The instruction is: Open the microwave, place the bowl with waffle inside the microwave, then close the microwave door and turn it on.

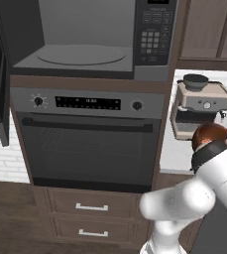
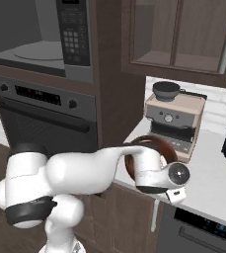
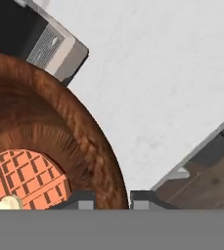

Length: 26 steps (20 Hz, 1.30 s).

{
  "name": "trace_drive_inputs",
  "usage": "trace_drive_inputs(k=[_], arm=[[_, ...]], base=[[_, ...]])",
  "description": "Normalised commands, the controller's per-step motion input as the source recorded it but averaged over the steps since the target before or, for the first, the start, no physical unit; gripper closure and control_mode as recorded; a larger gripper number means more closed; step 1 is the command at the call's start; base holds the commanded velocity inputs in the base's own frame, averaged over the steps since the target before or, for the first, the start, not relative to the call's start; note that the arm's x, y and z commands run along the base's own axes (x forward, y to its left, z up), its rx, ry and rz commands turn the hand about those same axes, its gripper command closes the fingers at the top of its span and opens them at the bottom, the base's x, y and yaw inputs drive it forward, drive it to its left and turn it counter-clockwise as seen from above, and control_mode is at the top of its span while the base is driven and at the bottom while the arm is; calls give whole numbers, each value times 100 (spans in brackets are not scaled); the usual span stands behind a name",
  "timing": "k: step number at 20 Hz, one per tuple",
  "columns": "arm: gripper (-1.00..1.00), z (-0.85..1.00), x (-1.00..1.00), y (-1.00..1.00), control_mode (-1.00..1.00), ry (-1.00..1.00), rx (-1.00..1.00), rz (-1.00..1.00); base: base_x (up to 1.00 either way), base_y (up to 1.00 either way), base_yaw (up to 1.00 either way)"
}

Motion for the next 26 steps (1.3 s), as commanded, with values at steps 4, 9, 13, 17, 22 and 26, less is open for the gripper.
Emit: trace_drive_inputs(k=[4, 9, 13, 17, 22, 26], arm=[[100, 100, -68, 1, -100, 0, 0, -20], [100, 100, -69, 20, -100, -2, 0, -19], [100, 97, -66, 54, -100, -15, 0, -18], [100, 92, -53, 70, -100, -20, 0, -10], [100, 97, -36, 85, -100, -1, -10, 0], [100, 100, -45, 83, -100, 7, -22, 0]], base=[[0, 0, 0], [0, 0, 0], [0, 0, 0], [0, 0, 0], [0, 0, 0], [0, 0, 0]])
